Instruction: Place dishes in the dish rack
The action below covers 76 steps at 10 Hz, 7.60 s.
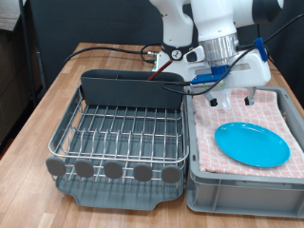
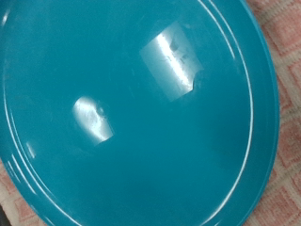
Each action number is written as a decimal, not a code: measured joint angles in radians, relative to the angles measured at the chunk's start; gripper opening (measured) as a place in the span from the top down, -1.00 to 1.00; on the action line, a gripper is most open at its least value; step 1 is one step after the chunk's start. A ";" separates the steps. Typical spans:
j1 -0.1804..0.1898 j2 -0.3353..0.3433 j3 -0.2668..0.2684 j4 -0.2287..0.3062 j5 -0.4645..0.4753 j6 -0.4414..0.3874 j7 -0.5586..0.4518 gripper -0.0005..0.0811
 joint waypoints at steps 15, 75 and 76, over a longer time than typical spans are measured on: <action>-0.035 0.197 0.085 0.098 0.253 0.061 -0.200 -0.98; 0.100 -0.128 -0.555 0.324 -1.923 -0.682 0.252 0.94; 0.098 -0.104 -0.563 0.316 -1.923 -0.660 0.256 0.94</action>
